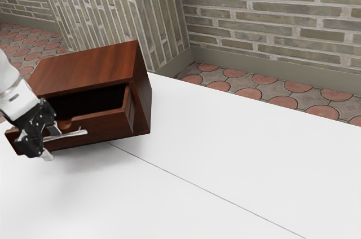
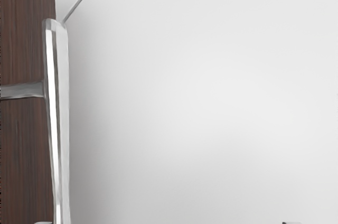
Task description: Pull the drawer handle with one arm to open the drawer
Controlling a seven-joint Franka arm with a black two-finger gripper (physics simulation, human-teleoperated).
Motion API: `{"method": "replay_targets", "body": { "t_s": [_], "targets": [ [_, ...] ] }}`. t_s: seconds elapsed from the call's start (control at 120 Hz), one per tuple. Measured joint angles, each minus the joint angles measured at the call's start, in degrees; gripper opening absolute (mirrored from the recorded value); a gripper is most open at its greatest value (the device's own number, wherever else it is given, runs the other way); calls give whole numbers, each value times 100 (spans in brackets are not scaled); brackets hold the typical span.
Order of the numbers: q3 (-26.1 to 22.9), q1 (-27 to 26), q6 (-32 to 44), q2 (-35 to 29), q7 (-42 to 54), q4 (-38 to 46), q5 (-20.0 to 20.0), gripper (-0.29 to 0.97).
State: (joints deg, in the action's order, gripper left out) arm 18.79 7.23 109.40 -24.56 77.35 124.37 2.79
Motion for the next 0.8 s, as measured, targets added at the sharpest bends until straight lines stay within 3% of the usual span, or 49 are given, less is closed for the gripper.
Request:
{"method": "replay_targets", "body": {
  "t_s": [0.283,0.567,0.675,0.8],
  "targets": [
    [-18,75,37,-576,-93,352,124,47],
    [-448,-15,-39,-1675,-167,154,214,57],
    [-752,-228,-288,-1646,-212,-178,132,61],
    [-890,-631,-748,-1046,-253,-610,-42,64]
  ]
}}
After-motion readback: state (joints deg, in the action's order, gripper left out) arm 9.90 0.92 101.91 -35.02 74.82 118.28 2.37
